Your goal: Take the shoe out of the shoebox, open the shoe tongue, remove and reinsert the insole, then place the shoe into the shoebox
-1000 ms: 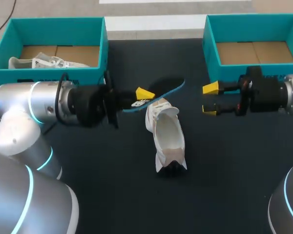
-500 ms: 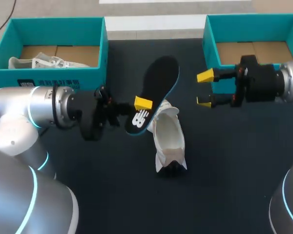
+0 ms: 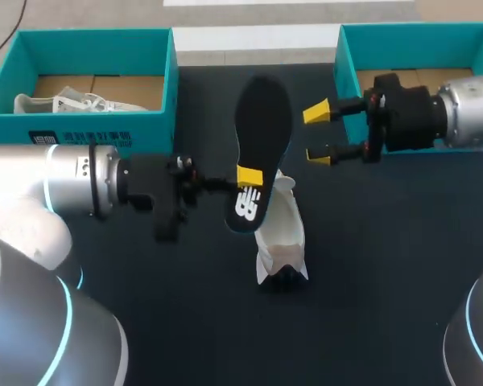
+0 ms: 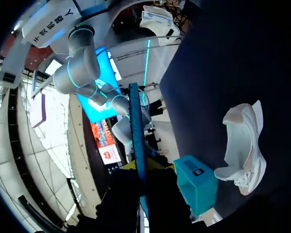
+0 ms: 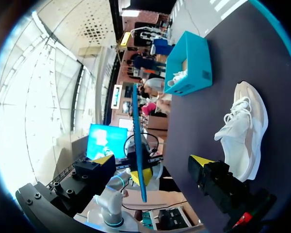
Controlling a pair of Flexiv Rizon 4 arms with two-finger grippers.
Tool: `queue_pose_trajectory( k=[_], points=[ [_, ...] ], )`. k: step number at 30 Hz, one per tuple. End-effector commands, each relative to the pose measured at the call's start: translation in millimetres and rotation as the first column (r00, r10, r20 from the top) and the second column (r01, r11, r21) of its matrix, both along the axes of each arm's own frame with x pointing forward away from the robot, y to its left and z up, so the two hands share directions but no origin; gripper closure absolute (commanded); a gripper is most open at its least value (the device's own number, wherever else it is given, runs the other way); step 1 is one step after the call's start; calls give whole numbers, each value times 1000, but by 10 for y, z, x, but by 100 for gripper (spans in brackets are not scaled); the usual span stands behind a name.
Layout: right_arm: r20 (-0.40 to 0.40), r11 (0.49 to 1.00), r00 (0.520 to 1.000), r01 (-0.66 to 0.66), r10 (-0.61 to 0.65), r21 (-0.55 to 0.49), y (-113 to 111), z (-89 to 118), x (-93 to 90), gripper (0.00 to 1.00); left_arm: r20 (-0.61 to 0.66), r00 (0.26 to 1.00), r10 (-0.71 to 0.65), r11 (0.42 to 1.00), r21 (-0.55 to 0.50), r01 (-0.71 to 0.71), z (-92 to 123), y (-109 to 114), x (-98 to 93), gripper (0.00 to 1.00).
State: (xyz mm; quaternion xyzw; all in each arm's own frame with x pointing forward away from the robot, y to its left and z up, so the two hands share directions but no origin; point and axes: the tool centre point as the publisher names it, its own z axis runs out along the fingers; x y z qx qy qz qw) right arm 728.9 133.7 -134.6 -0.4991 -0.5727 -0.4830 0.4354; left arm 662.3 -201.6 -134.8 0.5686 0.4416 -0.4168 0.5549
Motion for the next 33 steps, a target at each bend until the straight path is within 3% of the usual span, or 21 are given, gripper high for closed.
queue_pose_trajectory(
  k=[1, 11, 14, 17, 33],
  points=[
    [8, 1000, 1000, -7, 7, 6, 101, -31, 36, 0, -32, 996, 86, 996, 18, -85, 17, -40, -174, 100],
    [8, 999, 1000, -28, 28, 18, 166, -15, -11, 1, -48, 994, 99, 995, -5, -99, -62, -168, -200, 100],
    [-7, 999, 999, -45, 46, 22, 200, -12, -36, 17, -55, 993, 103, 995, -9, -103, -86, -200, -191, 100],
    [-10, 998, 998, -55, 55, 28, 247, -16, -53, 51, -60, 992, 115, 993, -16, -116, -108, -254, -164, 100],
    [-7, 997, 998, -68, 69, 46, 360, 1, -130, 66, -73, 988, 139, 989, -41, -143, -149, -483, -64, 100]
  ],
)
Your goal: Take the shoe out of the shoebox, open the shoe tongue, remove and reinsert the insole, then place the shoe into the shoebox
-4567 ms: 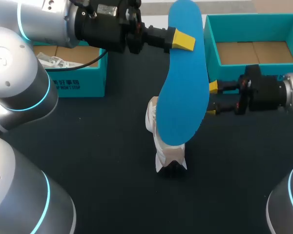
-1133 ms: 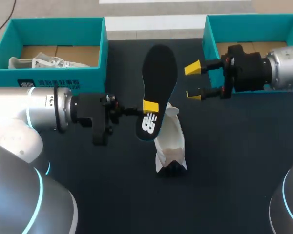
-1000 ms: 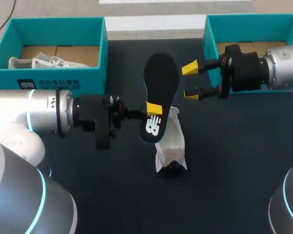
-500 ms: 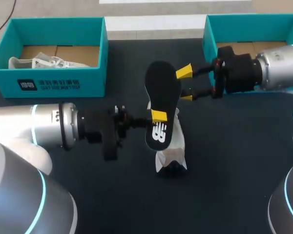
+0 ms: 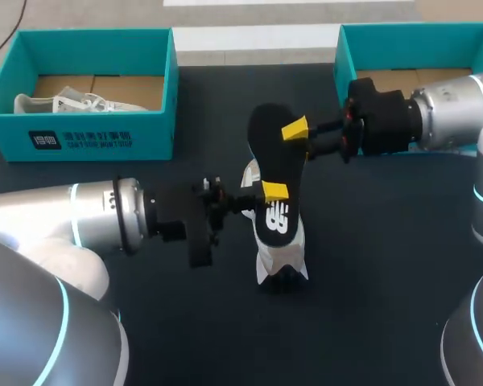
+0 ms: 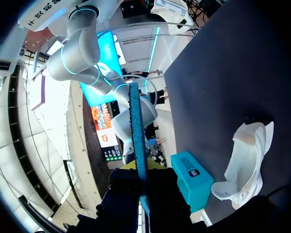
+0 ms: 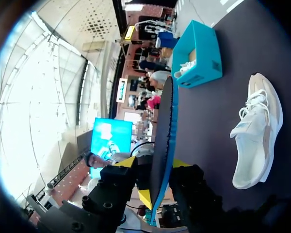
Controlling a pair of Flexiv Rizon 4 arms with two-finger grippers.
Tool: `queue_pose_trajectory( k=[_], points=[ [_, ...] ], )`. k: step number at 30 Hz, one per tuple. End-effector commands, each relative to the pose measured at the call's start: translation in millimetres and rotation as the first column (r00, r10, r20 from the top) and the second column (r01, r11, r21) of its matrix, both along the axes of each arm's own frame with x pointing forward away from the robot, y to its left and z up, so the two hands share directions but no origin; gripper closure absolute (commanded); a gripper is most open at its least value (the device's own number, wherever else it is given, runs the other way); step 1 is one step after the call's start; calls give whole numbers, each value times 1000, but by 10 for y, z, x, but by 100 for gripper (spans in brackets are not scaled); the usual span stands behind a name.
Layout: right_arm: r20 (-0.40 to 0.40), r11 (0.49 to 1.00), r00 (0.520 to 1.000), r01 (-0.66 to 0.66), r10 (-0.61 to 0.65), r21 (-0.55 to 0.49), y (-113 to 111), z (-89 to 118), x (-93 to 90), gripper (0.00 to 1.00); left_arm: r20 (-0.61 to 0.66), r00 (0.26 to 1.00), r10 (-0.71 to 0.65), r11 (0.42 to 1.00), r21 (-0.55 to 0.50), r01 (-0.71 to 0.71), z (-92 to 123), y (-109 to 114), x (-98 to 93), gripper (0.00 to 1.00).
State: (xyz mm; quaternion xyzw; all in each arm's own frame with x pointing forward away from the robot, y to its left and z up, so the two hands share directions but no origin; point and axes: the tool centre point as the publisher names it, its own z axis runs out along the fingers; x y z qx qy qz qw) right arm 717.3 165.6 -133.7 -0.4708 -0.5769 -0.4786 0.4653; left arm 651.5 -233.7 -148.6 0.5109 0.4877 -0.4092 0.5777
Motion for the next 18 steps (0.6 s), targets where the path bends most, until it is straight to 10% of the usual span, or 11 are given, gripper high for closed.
queue_pose_trajectory(
  k=[1, 13, 18],
  points=[
    [-1, 1000, 1000, 1, -1, 1, 45, -10, -18, 66, 1, 1000, 12, 1000, -2, -12, -12, -165, 50, 100],
    [2, 1000, 1000, 6, -6, 4, 38, -29, -28, 100, -7, 1000, 17, 1000, -1, -17, -28, -115, 21, 100],
    [-3, 1000, 1000, -1, 1, 8, 33, -84, -5, 100, -20, 999, 26, 1000, -8, -26, -9, -47, -25, 100]
  ],
)
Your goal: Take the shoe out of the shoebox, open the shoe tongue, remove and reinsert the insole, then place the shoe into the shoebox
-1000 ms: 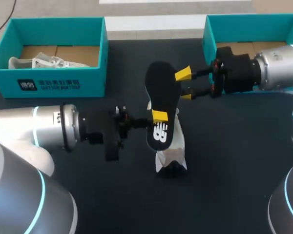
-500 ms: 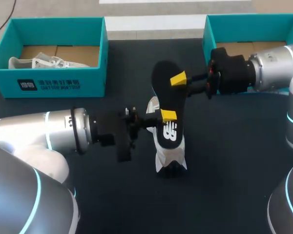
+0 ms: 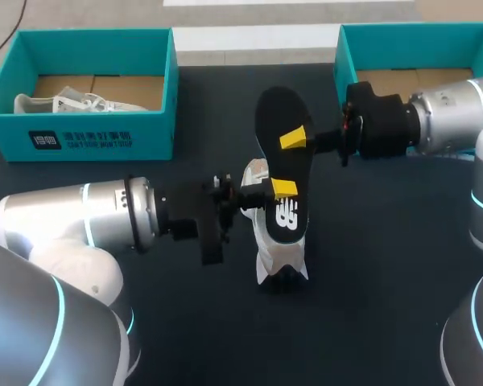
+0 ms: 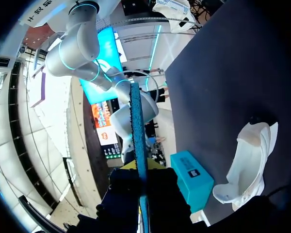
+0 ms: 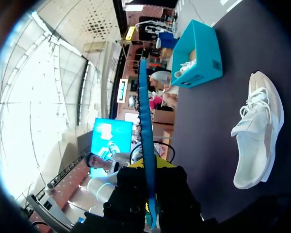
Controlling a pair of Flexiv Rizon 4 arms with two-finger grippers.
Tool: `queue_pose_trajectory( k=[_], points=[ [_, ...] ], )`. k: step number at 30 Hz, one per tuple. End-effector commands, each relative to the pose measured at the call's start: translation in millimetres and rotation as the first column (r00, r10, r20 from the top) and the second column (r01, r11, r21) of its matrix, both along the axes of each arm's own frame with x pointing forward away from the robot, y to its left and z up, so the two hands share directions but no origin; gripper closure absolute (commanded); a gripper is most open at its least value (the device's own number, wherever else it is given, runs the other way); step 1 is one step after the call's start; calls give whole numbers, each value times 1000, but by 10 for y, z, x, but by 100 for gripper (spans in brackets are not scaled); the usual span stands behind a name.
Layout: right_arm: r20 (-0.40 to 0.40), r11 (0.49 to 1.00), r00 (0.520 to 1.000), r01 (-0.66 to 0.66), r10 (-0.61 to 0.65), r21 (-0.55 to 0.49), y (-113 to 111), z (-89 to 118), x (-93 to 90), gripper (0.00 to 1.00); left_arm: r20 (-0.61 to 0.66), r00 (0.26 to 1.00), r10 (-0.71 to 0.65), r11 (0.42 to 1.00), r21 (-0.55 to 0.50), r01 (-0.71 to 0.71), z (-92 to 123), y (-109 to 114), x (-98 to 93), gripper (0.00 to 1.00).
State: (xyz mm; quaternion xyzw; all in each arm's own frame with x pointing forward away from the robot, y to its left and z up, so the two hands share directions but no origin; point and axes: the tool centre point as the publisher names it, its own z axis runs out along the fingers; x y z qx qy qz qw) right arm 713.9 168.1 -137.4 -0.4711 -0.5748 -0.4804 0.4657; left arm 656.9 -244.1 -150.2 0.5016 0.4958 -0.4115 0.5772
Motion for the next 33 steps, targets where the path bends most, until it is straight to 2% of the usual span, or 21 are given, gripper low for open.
queue_pose_trajectory(
  k=[1, 3, 4, 5, 18, 22, 27, 33],
  points=[
    [-4, 1000, 1000, -4, 4, 6, 1, -60, 33, 100, -1, 1000, 15, 1000, -1, -15, 11, 79, -90, 100],
    [-7, 1000, 1000, -3, 3, 7, -18, -89, 39, 100, -6, 1000, 17, 1000, 4, -17, 24, 122, -104, 52],
    [-9, 1000, 1000, -2, 2, 9, -30, -101, 41, 100, -7, 1000, 20, 1000, 10, -20, 26, 145, -106, 15],
    [-10, 1000, 1000, 0, 1, 10, -41, -114, 44, 100, -18, 1000, 16, 1000, 16, -16, 28, 170, -104, 0],
    [-39, 1000, 999, 9, -8, 12, -129, -232, 38, 100, -34, 998, 48, 996, 80, -46, 34, 511, 54, 0],
    [-49, 1000, 999, 13, -12, 16, -139, -281, 27, 100, -49, 997, 52, 987, 153, -44, 86, 550, 111, 0],
    [-60, 1000, 998, 15, -14, 26, -134, -366, 16, 100, -50, 998, 25, 955, 297, -9, 188, 606, 149, 0],
    [-67, 999, 998, 23, -21, 36, -150, -456, 9, 100, -50, 998, 25, 955, 297, -9, 188, 606, 149, 0]
  ],
)
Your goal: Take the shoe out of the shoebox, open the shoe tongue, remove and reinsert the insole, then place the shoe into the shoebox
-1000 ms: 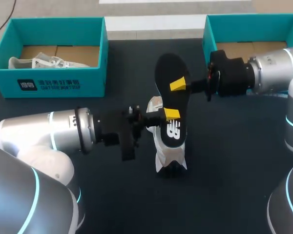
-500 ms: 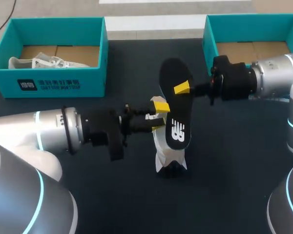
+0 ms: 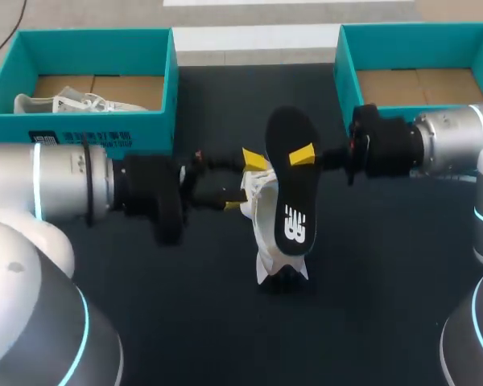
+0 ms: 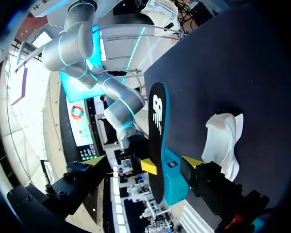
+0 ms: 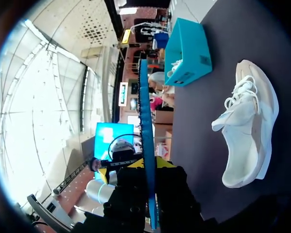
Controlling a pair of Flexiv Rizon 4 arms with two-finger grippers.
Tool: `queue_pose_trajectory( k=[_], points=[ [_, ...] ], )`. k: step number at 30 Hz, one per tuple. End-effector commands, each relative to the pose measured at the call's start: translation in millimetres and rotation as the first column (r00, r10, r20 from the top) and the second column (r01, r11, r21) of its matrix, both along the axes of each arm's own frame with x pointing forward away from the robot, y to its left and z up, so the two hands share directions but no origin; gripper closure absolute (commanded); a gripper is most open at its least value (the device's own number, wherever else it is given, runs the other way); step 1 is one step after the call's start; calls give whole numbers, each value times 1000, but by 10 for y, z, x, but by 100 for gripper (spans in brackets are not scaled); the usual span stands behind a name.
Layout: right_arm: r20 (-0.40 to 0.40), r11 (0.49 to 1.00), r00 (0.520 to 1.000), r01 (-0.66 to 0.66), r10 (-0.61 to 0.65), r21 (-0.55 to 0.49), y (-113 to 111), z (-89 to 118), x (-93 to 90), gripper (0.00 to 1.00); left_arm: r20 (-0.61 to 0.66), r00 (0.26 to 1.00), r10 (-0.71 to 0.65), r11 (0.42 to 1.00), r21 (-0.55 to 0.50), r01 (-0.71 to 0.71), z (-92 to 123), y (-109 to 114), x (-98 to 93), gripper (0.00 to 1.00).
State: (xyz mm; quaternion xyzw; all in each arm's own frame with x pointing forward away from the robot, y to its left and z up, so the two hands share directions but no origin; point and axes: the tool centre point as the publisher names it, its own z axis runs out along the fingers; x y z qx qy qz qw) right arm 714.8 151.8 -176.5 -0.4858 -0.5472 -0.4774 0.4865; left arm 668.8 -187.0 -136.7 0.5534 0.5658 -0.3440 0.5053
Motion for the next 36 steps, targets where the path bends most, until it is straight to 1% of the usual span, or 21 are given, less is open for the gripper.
queue_pose_trajectory(
  k=[1, 7, 9, 10, 11, 12, 13, 14, 15, 16, 17, 18, 22, 24, 25, 26, 27, 36],
  points=[
    [0, 1000, 1000, 2, -2, 9, 8, -76, -1, 100, -15, 1000, -19, 999, 43, 20, 52, 34, 30, 0],
    [-7, 1000, 1000, 10, -10, 6, -10, -151, -10, 100, -15, 1000, -19, 999, 43, 20, 52, 34, 30, 0],
    [-11, 1000, 1000, 10, -10, 9, 4, -182, -12, 100, -50, 999, -7, 997, 76, 10, 236, -16, 50, 0],
    [-12, 1000, 1000, 9, -9, 10, 9, -194, -13, 100, -48, 998, -37, 992, 117, 42, 286, -42, 59, 0],
    [-16, 1000, 1000, 8, -8, 9, 15, -202, -13, 100, -21, 1000, -22, 981, 192, 25, 339, -87, 63, 0],
    [-17, 1000, 1000, 7, -7, 8, 21, -207, -13, 100, -22, 998, -57, 979, 194, 60, 402, -88, 61, 0],
    [-16, 1000, 1000, 6, -6, 8, 28, -209, -13, 100, -11, 998, -60, 951, 303, 60, 437, -122, 61, 0],
    [-16, 1000, 1000, 4, -4, 8, 32, -209, -13, 100, -10, 998, -55, 950, 306, 56, 472, -139, 69, 0],
    [-17, 1000, 1000, 2, -2, 5, 35, -208, -14, 100, -35, 997, -75, 926, 369, 82, 499, -143, 77, 0],
    [-17, 1000, 1000, 2, -2, 4, 36, -208, -14, 100, -33, 998, -55, 906, 418, 64, 506, -160, 87, 0],
    [-17, 1000, 1000, 2, -2, 1, 41, -202, -14, 100, -60, 996, -63, 891, 447, 83, 516, -152, 105, 0],
    [-16, 1000, 1000, 1, -1, 0, 46, -192, -14, 100, -53, 998, -41, 857, 512, 62, 500, -160, 124, 0],
    [-9, 1000, 1000, 2, -2, -11, 51, -160, -18, 100, -80, 997, 18, 789, 614, 35, 446, -122, 232, 0],
    [-7, 1000, 1000, 5, -5, -14, 56, -141, -26, 100, -63, 996, 57, 743, 669, -1, 425, -105, 269, 0],
    [-6, 1000, 1000, 5, -5, -15, 59, -134, -29, 100, -59, 997, 54, 730, 683, 1, 417, -99, 278, 0],
    [-6, 1000, 1000, 5, -5, -16, 62, -129, -32, 100, -43, 996, 84, 697, 717, -28, 404, -89, 294, 0],
    [-6, 1000, 1000, 3, -4, -18, 66, -126, -33, 100, -14, 997, 82, 684, 728, -46, 397, -88, 302, 0],
    [-6, 1000, 1000, -3, 3, -17, 87, -131, -20, 100, -14, 997, 82, 684, 728, -46, 397, -88, 302, 0]
  ],
)
